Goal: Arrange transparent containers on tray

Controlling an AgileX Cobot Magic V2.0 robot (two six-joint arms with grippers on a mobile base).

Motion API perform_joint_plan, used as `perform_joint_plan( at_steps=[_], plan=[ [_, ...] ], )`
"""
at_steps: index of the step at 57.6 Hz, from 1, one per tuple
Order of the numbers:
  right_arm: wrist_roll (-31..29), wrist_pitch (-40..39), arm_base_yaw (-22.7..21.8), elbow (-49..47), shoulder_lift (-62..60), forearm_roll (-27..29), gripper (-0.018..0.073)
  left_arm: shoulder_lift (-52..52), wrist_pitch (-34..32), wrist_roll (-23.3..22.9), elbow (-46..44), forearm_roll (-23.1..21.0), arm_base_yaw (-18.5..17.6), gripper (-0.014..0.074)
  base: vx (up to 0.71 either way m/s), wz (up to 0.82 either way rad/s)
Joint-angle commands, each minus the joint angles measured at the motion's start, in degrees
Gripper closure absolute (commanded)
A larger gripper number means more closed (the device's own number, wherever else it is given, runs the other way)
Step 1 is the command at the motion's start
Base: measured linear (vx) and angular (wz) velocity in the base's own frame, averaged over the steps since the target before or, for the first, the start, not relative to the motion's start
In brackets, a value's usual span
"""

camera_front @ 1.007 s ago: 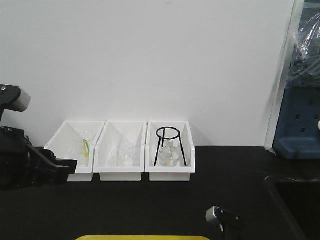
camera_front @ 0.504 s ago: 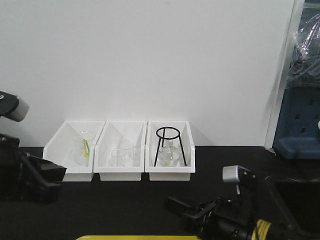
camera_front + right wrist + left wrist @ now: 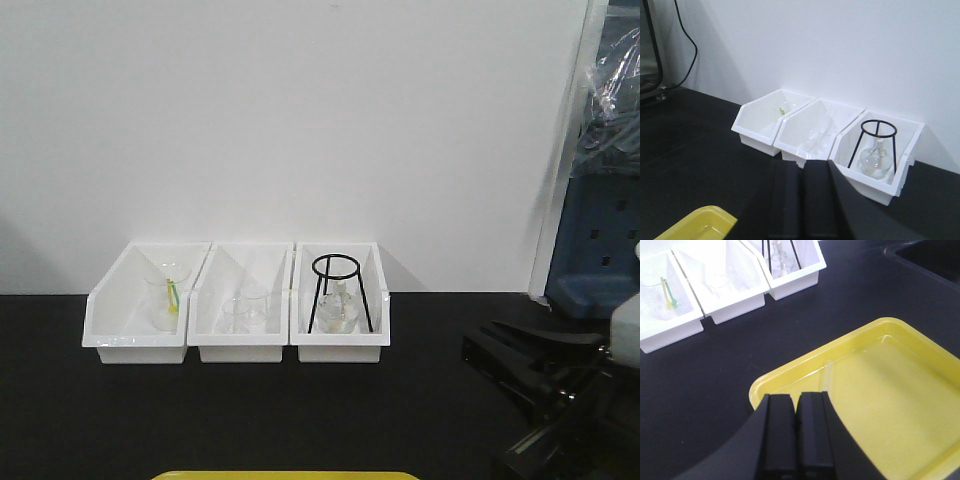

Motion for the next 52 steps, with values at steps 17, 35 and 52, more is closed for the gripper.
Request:
perform_joint_plan(
  at_steps=[17, 35, 52],
  plan=[
    [0.09, 0.35, -0.23, -1.53, -2.23, -0.36, 0.0572, -8.97, -0.30, -0.03, 4.35, -0.98, -0.30, 0.0605, 0.00, 0.00],
    [0.12, 0.35, -0.23, -1.53, -2.23, -0.42, 0.0572, -8.97, 1.40, -0.03, 4.35, -0.98, -0.30, 0.0604, 0.00, 0.00],
    [0.12, 0.76, -0.23, -1.53, -2.23, -0.46, 0.0572, -12.04, -8.62, 0.15, 7.20, 4.38, 3.90, 0.0603, 0.00, 0.00]
  ],
)
